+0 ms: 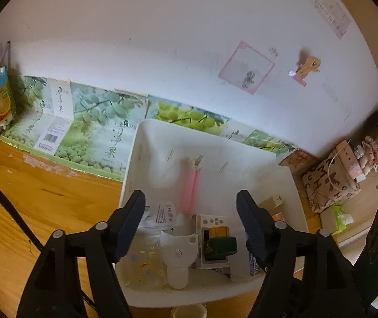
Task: Organize rigid objects
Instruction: 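Lower paddle into bin and open left tool while right tool releases jar, then withdraw both open tools away from the bin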
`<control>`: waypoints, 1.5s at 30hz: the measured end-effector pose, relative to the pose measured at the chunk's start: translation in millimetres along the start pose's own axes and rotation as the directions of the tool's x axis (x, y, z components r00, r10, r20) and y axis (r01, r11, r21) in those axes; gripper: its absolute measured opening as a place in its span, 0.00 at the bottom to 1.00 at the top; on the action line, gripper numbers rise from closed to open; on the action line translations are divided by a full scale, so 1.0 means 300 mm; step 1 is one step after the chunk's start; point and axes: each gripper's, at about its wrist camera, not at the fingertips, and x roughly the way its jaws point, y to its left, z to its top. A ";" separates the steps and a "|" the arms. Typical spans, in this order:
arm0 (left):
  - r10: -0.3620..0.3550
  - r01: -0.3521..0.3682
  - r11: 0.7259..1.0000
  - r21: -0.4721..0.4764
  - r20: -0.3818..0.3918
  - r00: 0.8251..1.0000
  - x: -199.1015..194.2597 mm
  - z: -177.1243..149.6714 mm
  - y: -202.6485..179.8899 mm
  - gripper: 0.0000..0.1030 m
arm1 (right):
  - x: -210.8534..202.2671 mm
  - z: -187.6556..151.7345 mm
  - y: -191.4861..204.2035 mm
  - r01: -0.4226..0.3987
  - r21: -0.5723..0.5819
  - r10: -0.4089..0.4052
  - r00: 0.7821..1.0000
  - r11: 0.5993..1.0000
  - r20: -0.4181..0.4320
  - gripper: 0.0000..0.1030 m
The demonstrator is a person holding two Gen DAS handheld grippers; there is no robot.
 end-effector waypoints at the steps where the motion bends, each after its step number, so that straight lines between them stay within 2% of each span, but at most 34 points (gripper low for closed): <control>1: -0.002 0.002 1.000 -0.001 0.010 1.000 -0.016 0.002 -0.004 0.78 | -0.011 0.002 0.003 0.000 -0.002 0.000 1.000 1.000 0.008 0.54; 13: -0.041 0.039 0.999 0.019 0.119 0.992 -0.223 -0.026 -0.057 0.84 | -0.215 0.008 0.033 0.002 -0.005 -0.001 0.991 1.000 0.135 0.77; 23: -0.054 0.050 0.998 0.028 0.174 0.983 -0.357 -0.086 -0.083 0.84 | -0.373 -0.016 0.015 0.023 0.037 -0.031 0.976 0.999 0.217 0.79; 34: -0.024 0.021 1.000 0.023 0.141 0.990 -0.397 -0.174 -0.083 0.84 | -0.432 -0.094 -0.030 0.058 0.107 -0.080 0.971 0.993 0.223 0.79; 45: 0.027 -0.027 0.999 0.017 0.006 1.000 -0.341 -0.276 -0.078 0.84 | -0.395 -0.218 -0.066 0.082 0.166 -0.103 0.987 0.983 0.122 0.79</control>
